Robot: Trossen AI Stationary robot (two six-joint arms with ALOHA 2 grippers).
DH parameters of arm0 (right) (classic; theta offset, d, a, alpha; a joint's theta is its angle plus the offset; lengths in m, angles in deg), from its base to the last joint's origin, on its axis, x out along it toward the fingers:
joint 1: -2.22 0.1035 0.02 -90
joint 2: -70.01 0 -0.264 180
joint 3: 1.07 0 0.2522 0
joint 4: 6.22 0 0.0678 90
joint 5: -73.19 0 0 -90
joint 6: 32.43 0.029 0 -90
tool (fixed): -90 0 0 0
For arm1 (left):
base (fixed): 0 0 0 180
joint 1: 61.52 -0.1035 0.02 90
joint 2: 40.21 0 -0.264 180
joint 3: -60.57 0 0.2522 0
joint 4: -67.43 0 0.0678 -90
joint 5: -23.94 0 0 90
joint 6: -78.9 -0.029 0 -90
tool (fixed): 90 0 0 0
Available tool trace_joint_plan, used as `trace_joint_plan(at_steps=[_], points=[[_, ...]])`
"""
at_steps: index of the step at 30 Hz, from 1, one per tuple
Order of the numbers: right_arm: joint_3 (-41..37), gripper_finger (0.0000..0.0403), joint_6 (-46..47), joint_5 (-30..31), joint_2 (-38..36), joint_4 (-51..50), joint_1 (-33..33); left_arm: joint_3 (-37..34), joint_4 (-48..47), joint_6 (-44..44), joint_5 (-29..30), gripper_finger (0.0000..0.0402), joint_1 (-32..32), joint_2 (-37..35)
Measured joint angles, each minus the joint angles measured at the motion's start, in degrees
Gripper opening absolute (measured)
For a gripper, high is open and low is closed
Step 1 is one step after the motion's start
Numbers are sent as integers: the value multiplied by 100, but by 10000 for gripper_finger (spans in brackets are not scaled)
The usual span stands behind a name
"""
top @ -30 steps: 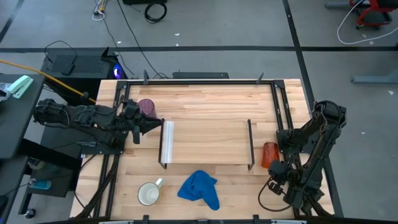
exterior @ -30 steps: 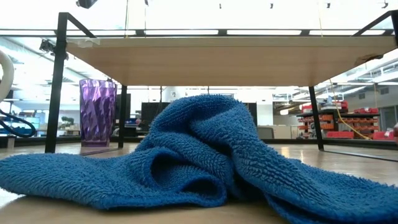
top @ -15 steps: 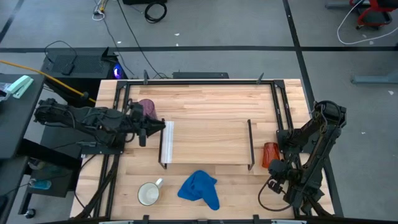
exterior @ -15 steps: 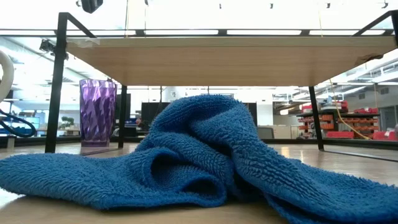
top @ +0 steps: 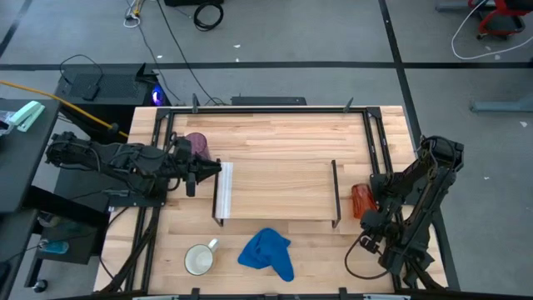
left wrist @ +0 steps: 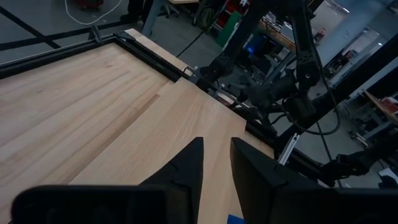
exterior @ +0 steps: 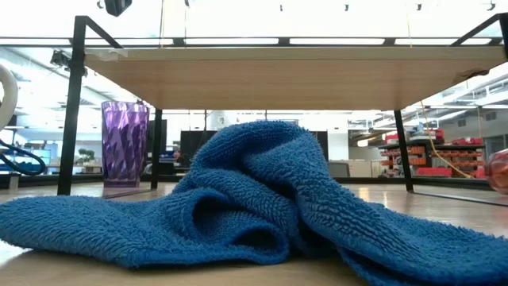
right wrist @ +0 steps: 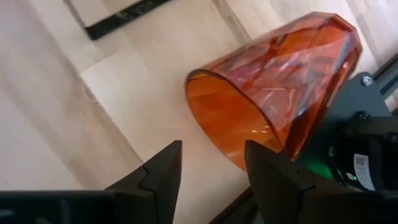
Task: Stack small to large cups/mugs on shelf
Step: Put the orange cup on the shelf
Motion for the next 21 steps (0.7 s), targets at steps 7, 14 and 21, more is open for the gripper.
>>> trace_joint_plan(at_steps=[7,14,21], points=[[226,177,-285,175,0,-16,2,0,-49,-8,0,87,0,2],[400,174,-385,197,0,-449,0,0,-51,11,0,89,0,2],[629,174,-479,288,0,-915,0,0,-51,10,0,87,0,2]])
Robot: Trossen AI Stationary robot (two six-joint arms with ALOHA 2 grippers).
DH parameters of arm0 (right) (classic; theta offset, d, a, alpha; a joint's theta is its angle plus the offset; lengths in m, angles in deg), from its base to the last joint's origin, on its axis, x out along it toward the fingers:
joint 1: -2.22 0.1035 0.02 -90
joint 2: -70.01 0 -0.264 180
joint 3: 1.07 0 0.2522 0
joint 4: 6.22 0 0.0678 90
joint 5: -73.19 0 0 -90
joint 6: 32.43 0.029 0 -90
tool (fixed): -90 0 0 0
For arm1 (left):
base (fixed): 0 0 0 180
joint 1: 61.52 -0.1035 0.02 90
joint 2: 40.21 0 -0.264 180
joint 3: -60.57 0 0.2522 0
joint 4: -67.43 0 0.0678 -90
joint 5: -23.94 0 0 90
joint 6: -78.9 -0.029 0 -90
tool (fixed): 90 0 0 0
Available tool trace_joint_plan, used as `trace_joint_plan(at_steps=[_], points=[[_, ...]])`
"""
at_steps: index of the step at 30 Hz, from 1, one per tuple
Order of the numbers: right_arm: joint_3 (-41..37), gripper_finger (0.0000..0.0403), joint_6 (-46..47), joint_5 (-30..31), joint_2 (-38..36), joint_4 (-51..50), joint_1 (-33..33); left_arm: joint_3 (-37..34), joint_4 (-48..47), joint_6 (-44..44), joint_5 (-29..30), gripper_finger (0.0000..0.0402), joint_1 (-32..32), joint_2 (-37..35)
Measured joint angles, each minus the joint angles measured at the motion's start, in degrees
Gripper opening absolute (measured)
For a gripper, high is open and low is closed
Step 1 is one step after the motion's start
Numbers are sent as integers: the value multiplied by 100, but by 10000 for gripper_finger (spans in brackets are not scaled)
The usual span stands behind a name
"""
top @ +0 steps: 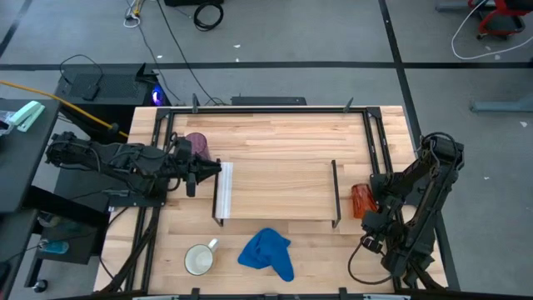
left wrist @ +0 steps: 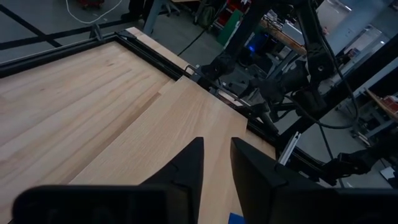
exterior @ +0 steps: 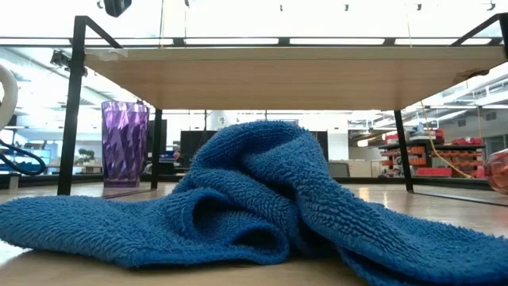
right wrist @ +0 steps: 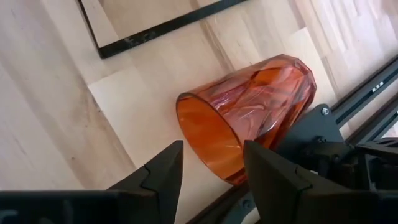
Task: Stack small to large cups/mugs on shelf
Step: Put the orange cup on the shelf
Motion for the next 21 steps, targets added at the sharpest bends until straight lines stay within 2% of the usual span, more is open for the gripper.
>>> trace_joint_plan(at_steps=[7,21], points=[[-96,174,-53,277,-4,-92,-25,0,0,-78,0,89,0,0],[-633,174,-125,-137,-4,77,-87,0,1,-100,0,87,-1,0]])
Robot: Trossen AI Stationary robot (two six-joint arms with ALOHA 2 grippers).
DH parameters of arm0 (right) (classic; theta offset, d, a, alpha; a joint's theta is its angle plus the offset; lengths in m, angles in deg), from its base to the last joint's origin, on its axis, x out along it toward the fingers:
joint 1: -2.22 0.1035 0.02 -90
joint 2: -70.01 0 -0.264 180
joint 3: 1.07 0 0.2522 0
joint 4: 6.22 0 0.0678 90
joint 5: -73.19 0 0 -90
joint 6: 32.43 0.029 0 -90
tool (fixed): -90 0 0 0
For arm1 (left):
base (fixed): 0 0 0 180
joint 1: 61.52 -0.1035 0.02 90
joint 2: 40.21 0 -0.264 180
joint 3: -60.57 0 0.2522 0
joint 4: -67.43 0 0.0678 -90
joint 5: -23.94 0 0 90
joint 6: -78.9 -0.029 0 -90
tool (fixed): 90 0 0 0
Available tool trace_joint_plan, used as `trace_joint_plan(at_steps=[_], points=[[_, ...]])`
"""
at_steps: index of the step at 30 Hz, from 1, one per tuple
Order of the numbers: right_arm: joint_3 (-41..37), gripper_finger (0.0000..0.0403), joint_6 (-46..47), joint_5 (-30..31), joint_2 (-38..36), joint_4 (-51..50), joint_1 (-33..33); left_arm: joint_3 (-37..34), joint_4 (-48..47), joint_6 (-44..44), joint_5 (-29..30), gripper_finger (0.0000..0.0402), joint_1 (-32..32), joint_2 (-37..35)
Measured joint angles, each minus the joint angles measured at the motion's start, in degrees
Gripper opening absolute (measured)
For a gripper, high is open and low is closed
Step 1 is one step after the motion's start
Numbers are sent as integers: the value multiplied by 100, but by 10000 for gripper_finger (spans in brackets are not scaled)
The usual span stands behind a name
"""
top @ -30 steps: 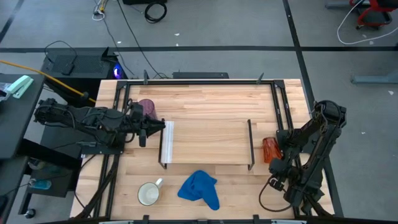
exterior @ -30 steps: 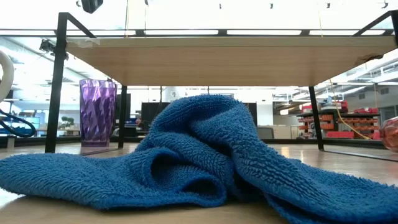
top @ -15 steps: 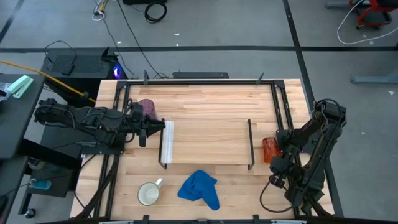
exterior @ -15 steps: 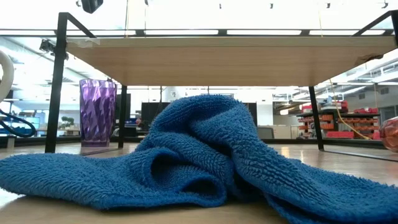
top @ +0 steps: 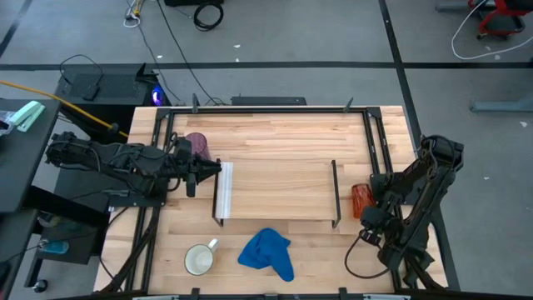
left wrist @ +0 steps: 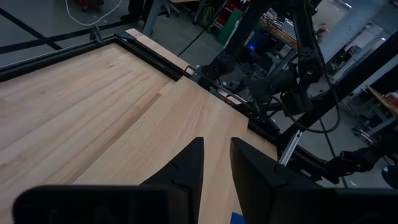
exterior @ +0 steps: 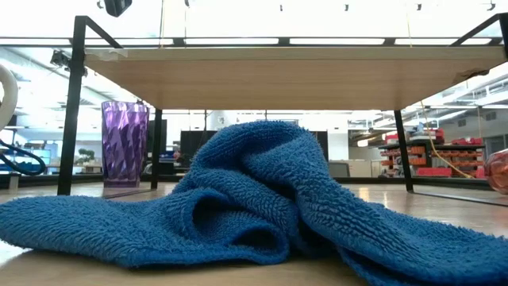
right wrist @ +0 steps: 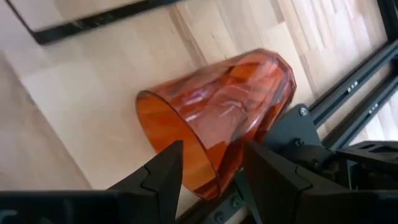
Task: Stack small to large cups/mugs on shelf
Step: Put the orange cup on the shelf
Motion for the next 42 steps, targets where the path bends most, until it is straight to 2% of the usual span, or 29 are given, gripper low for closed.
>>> trace_joint_plan(at_steps=[6,24,30,39,42], points=[[-268,172,22,-143,0,165,-8,2,-1,3,0,91,0,2],[-653,146,44,-21,0,533,-525,7,3,134,0,86,1,2],[-653,111,321,213,0,537,-636,7,3,166,0,84,1,2],[-653,19,1270,548,0,531,-636,7,17,303,0,81,0,2],[-653,11,1538,574,0,539,-636,7,23,308,0,78,0,2]])
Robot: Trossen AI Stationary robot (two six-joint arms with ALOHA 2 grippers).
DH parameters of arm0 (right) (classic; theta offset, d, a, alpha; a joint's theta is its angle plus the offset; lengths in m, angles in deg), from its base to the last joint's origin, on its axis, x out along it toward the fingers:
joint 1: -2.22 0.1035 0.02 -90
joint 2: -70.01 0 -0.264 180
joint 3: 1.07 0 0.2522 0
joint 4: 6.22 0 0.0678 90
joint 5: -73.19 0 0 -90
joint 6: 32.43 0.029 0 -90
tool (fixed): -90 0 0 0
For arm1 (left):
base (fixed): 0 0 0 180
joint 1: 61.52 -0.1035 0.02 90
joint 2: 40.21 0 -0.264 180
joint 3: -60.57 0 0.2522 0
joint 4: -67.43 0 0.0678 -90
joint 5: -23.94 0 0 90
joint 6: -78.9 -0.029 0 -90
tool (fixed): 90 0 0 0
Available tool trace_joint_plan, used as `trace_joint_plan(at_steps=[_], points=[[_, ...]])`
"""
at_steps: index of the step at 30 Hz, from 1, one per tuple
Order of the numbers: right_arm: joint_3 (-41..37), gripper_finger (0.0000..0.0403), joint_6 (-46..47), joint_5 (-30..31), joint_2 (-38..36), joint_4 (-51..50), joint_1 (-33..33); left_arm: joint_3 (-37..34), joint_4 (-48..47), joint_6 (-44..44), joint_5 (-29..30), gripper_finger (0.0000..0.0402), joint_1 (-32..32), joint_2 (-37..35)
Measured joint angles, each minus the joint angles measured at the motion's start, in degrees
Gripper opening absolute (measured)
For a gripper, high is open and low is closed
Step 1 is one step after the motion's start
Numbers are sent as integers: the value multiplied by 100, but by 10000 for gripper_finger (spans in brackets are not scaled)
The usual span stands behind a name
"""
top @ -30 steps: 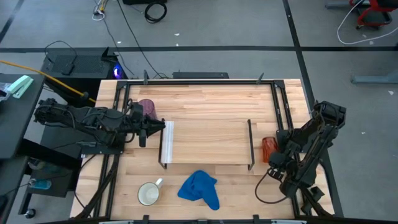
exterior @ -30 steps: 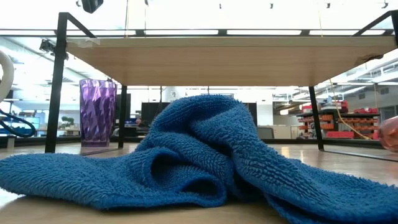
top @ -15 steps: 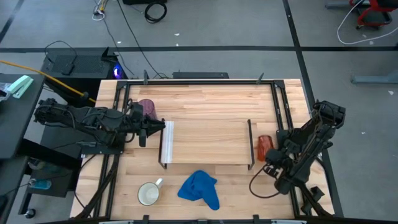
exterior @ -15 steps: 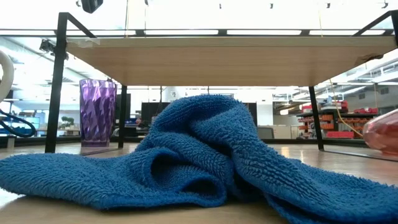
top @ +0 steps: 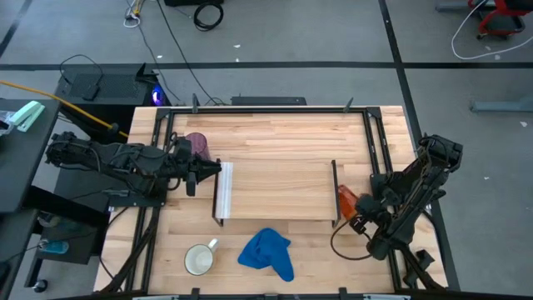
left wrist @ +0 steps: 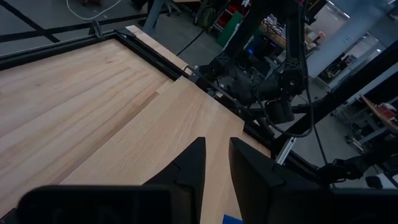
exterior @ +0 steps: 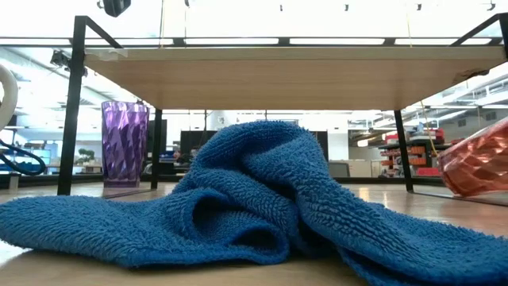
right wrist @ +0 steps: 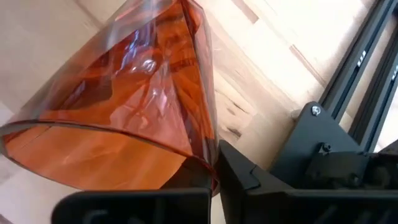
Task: Stack small to large cups/mugs on shelf
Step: Put the orange cup on the shelf
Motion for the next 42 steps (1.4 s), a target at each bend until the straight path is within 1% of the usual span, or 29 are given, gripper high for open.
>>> trace_joint_plan(at_steps=[4,9,16,20,24,26,32,35,38,42], points=[[33,18,403,-27,0,-26,0,0,34,-1,0,80,-1,0],[359,9,464,-51,2,-214,0,0,61,-1,0,84,1,0],[1298,9,611,-339,-112,-1257,0,0,127,-1,0,78,-1,0],[1611,9,596,-424,-494,-1259,-3,0,146,1,0,80,1,0],[1796,9,970,-662,-909,-1234,0,0,171,7,0,82,1,0],[1873,9,1013,-806,-1113,-1260,-26,0,173,30,-2,80,-1,0],[2107,9,809,-1753,-1777,-1245,-78,0,170,41,-2,76,-1,0],[2298,9,661,-2025,-2088,-1240,-57,0,170,41,-2,78,1,0],[2551,9,538,-2160,-2362,-1243,-61,0,170,41,-2,79,-1,0],[2971,9,543,-2175,-2626,-1242,-60,0,170,41,-2,80,0,0]])
